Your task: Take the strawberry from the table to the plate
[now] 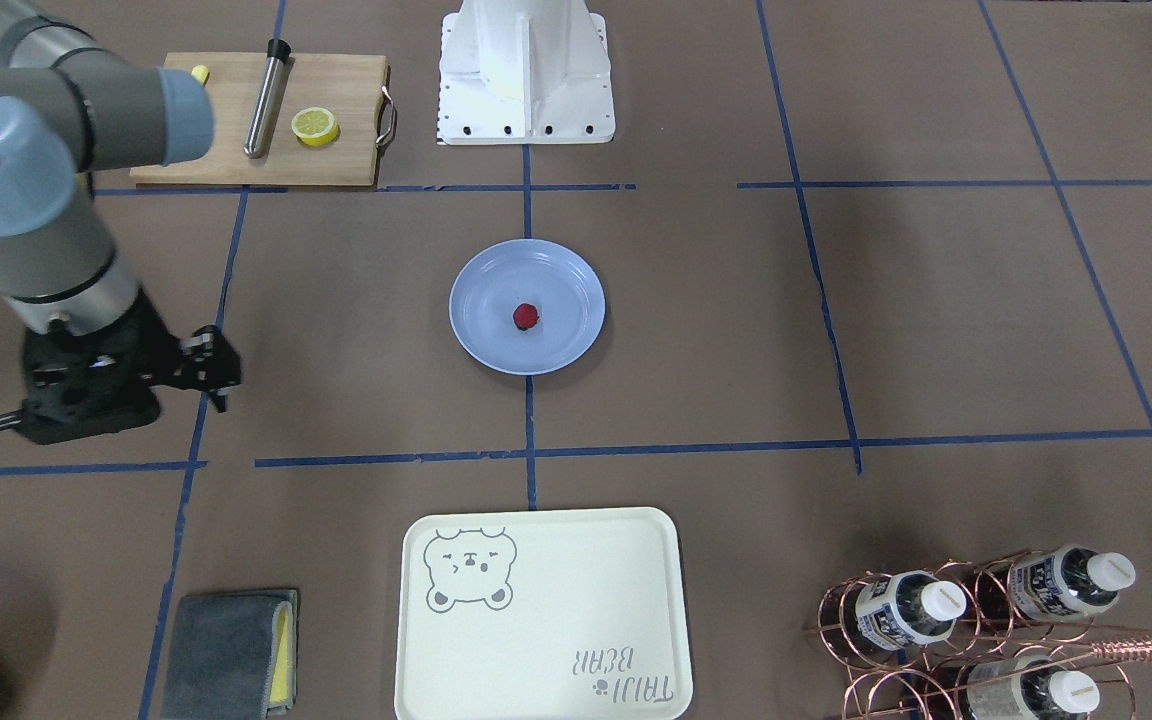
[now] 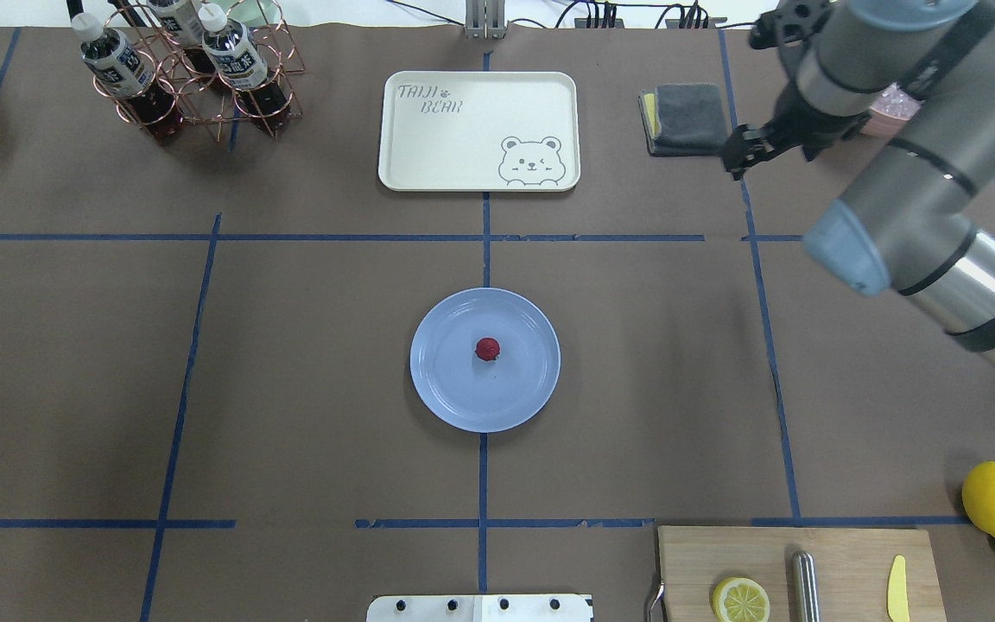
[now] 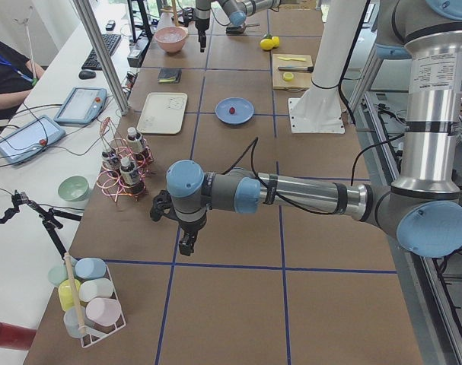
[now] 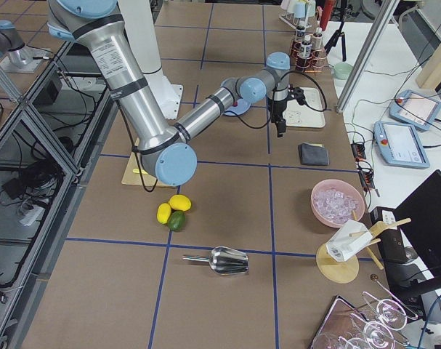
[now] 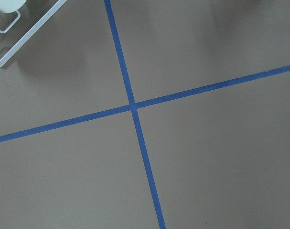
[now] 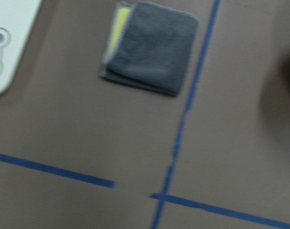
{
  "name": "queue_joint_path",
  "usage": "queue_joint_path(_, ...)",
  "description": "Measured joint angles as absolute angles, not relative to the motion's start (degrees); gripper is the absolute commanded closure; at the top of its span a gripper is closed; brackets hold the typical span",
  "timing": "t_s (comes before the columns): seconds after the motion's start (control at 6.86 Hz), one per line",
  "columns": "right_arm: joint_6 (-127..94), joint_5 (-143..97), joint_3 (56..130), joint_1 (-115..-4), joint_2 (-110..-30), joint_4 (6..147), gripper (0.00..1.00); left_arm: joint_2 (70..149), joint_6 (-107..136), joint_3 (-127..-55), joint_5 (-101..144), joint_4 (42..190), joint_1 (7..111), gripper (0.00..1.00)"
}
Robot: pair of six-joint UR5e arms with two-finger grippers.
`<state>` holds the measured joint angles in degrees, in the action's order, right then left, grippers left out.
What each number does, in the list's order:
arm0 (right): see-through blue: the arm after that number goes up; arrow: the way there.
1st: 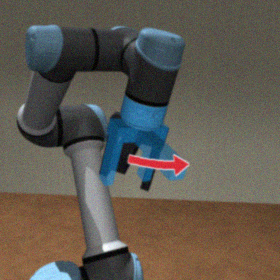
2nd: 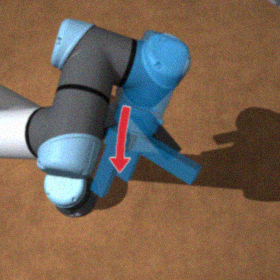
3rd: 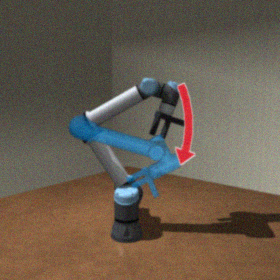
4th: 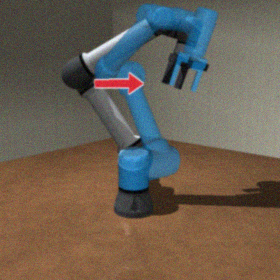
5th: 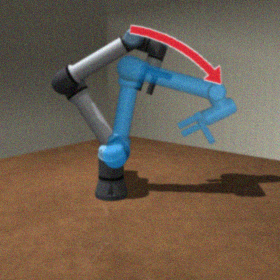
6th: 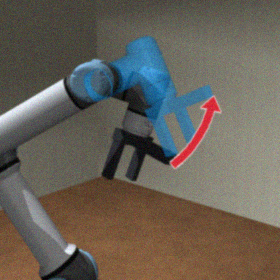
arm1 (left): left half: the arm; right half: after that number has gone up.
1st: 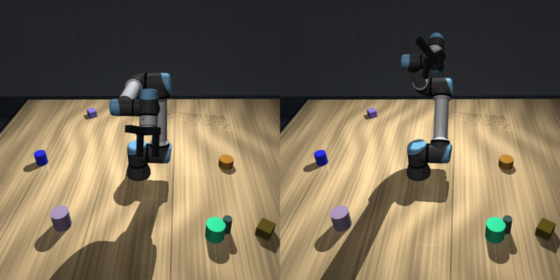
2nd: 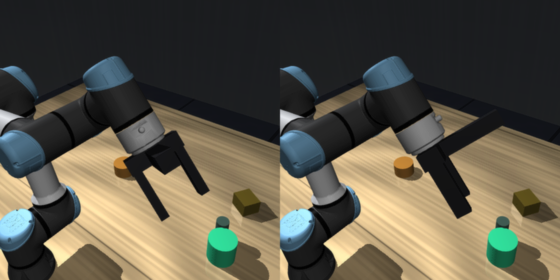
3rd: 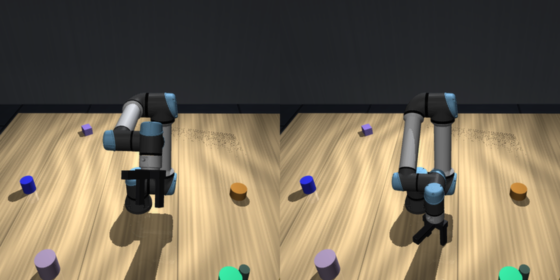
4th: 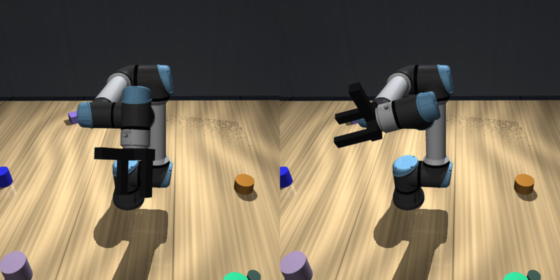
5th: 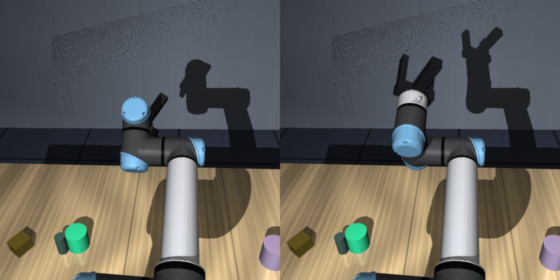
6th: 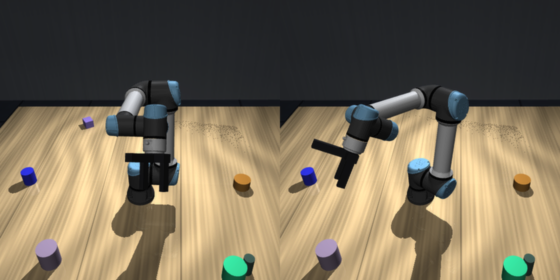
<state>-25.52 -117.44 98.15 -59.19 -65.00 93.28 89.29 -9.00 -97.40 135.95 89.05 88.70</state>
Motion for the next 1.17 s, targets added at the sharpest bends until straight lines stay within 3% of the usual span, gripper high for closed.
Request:
queue_joint_path(0.58,11.32,-128.46,97.4,-85.83,-91.52,90.64,0.0,89.04,-9.08,-97.53,136.41,89.0,88.77,0.0)
queue_joint_path(0.88,13.12,-129.63,95.78,-91.28,-97.98,86.14,0.0,88.98,-9.06,-97.56,136.35,88.97,88.8,0.0)
queue_joint_path(1.17,12.32,-129.97,95.37,-92.19,-99.16,85.16,0.0,88.89,-9.05,-97.76,136.32,88.9,88.97,0.0)
